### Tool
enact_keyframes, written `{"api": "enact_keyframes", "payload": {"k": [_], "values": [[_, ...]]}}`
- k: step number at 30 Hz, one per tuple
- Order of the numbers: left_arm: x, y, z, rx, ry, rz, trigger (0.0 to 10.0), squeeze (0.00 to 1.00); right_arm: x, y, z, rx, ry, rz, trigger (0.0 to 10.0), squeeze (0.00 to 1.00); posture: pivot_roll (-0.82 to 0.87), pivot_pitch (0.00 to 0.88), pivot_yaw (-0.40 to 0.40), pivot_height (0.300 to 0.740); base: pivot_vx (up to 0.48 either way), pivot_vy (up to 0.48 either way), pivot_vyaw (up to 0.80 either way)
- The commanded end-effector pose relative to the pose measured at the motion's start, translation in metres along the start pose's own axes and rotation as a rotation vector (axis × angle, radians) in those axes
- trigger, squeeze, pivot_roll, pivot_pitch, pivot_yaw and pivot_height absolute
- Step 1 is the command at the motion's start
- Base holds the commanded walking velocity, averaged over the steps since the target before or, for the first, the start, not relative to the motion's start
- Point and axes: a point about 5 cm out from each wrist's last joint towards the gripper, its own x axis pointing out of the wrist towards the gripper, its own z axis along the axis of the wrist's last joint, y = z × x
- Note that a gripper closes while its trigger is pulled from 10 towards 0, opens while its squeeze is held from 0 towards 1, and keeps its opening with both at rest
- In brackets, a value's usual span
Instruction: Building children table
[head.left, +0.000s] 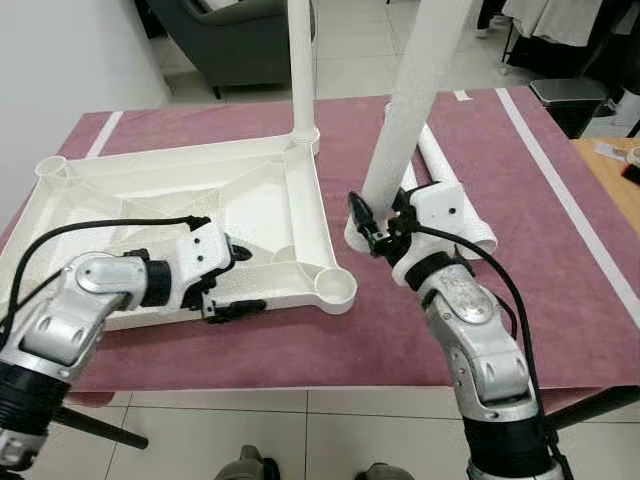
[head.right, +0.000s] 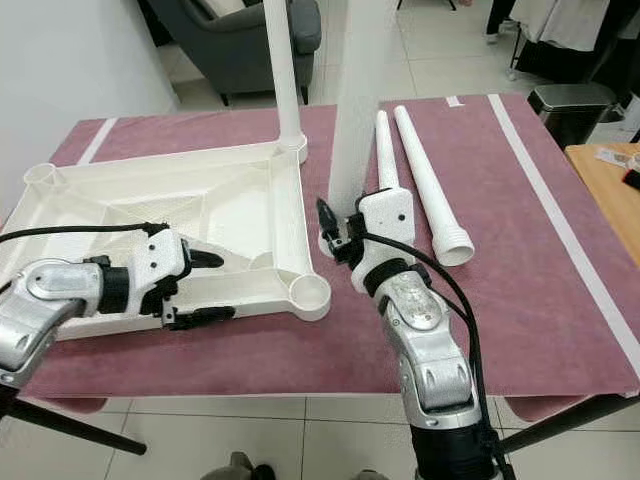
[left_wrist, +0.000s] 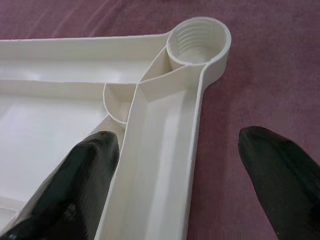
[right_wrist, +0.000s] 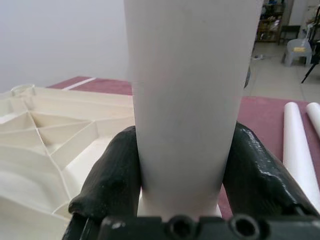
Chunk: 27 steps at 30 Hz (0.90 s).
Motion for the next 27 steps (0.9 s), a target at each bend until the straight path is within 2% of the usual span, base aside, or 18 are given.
{"api": "enact_keyframes", "payload": {"k": [1,3,7,8,10,11,12,13,16,17,19,20,21,27], "values": [[0.001,-0.001,-0.005,0.013,0.039,-0.05,10.0,0.0,-0.001,0.007,0.005,0.015,-0.022,0.039,10.0,0.0,-0.02,0.081,0.095,0.74,0.0,0.0,0.0],[0.013,0.002,-0.01,0.031,0.063,-0.097,10.0,0.0,-0.002,0.015,0.003,0.024,-0.012,0.073,10.0,0.0,-0.03,0.089,0.098,0.74,0.0,0.0,0.0],[0.019,0.003,-0.012,0.037,0.066,-0.107,10.0,0.0,-0.003,0.018,0.003,0.027,-0.01,0.085,10.0,0.0,-0.03,0.097,0.101,0.74,0.0,0.0,0.0],[0.027,0.004,-0.013,0.045,0.064,-0.107,9.1,0.0,-0.004,0.022,0.004,0.032,-0.01,0.11,10.0,0.0,-0.04,0.101,0.104,0.74,0.0,0.0,0.0],[0.027,0.004,-0.013,0.045,0.064,-0.107,9.1,0.0,-0.004,0.022,0.004,0.032,-0.01,0.11,10.0,0.0,-0.04,0.101,0.104,0.74,0.0,0.0,0.0],[0.045,0.003,-0.014,0.092,0.065,-0.133,7.1,0.0,-0.01,0.03,0.007,0.035,-0.008,0.199,10.0,0.0,-0.07,0.116,0.111,0.74,0.0,0.0,0.0],[0.045,0.003,-0.014,0.092,0.065,-0.133,7.1,0.0,-0.01,0.03,0.007,0.035,-0.008,0.199,10.0,0.0,-0.07,0.116,0.111,0.74,0.0,0.0,0.0],[0.052,0.003,-0.014,0.111,0.061,-0.144,4.7,0.0,-0.014,0.034,0.008,0.032,-0.002,0.245,10.0,0.0,-0.07,0.117,0.111,0.74,0.0,0.0,0.0],[0.056,0.002,-0.014,0.125,0.057,-0.147,4.7,0.0,-0.017,0.036,0.008,0.028,0.005,0.278,10.0,0.0,-0.07,0.117,0.111,0.74,0.0,0.0,0.0],[0.062,0.003,-0.015,0.156,0.06,-0.132,1.3,0.0,-0.022,0.038,0.005,0.022,0.025,0.308,10.0,0.0,-0.08,0.124,0.113,0.74,0.0,0.0,0.0],[0.066,0.004,-0.015,0.179,0.061,-0.123,1.3,0.0,-0.025,0.039,0.003,0.018,0.04,0.325,10.0,0.0,-0.08,0.124,0.113,0.74,0.0,0.0,0.0],[0.069,0.003,-0.016,0.197,0.064,-0.117,0.2,0.0,-0.027,0.039,0.0,0.016,0.051,0.332,10.0,0.0,-0.08,0.127,0.114,0.74,0.0,0.0,0.0],[0.072,0.002,-0.017,0.208,0.067,-0.115,0.0,0.0,-0.028,0.039,-0.002,0.016,0.061,0.327,10.0,0.0,-0.09,0.129,0.113,0.74,0.0,0.0,0.0],[0.074,0.0,-0.018,0.222,0.065,-0.125,0.0,0.0,-0.027,0.037,-0.006,0.012,0.076,0.306,10.0,0.0,-0.08,0.134,0.109,0.74,0.0,0.0,0.0]]}}
